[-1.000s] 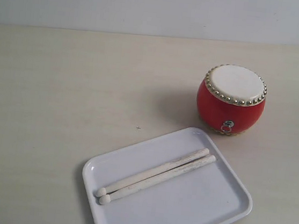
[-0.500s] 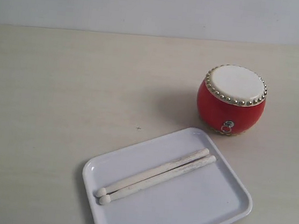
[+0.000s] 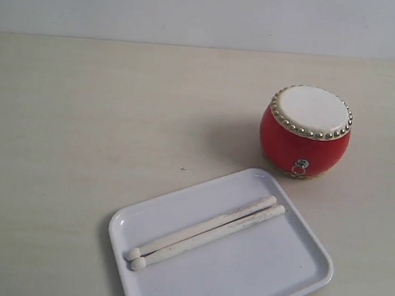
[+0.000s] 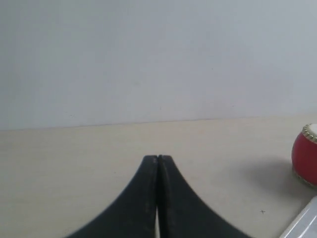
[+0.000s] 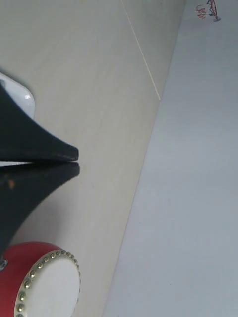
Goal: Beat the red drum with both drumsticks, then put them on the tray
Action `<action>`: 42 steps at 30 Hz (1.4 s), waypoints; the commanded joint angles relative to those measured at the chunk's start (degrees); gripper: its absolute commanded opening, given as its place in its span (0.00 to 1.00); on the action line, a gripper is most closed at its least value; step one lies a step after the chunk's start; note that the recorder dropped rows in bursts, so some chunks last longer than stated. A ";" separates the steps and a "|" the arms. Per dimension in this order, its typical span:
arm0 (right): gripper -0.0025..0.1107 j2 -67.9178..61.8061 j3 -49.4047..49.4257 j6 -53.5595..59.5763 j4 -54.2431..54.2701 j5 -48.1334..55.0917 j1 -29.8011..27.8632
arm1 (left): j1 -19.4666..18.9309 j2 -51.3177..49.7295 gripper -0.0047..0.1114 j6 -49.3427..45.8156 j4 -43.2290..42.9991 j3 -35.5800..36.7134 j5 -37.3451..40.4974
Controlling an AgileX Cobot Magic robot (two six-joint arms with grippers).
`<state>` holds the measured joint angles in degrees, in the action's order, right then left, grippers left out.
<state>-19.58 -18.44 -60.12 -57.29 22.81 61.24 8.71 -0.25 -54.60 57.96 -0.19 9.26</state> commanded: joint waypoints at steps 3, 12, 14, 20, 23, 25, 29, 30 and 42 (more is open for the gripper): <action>0.02 0.23 0.32 -0.04 -0.05 -0.25 0.06 | -0.01 0.25 0.04 -0.82 1.27 0.19 -1.05; 0.02 0.23 0.32 -0.04 -0.05 -0.25 0.06 | -0.01 0.25 0.04 -0.55 16.27 0.19 -2.88; 0.02 0.23 0.32 -0.04 0.07 -0.25 0.06 | -0.01 0.25 0.04 -0.33 14.79 0.19 -5.28; 0.02 0.23 0.32 -0.04 0.07 -0.25 0.06 | -0.01 0.25 0.04 48.09 -44.91 0.19 -4.66; 0.02 0.23 0.32 -0.04 0.07 -0.25 0.06 | -0.01 0.25 0.04 49.13 -45.63 0.19 -4.66; 0.02 0.23 0.32 -0.04 0.07 -0.25 0.06 | -0.13 0.25 0.04 49.13 -45.44 0.19 -4.36; 0.02 0.23 0.32 -0.04 0.07 -0.25 0.06 | -0.13 0.25 0.04 49.13 -45.55 0.19 -3.91; 0.02 0.23 0.32 -0.04 0.07 -0.25 0.06 | -0.13 0.25 0.04 49.54 -45.55 0.19 -3.91; 0.02 0.23 0.32 -0.04 0.07 -0.25 0.06 | -0.13 0.25 0.04 56.34 -48.07 0.19 -3.91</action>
<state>-19.58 -18.44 -60.21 -57.02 22.81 61.24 8.71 -0.25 1.28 10.12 -0.19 5.09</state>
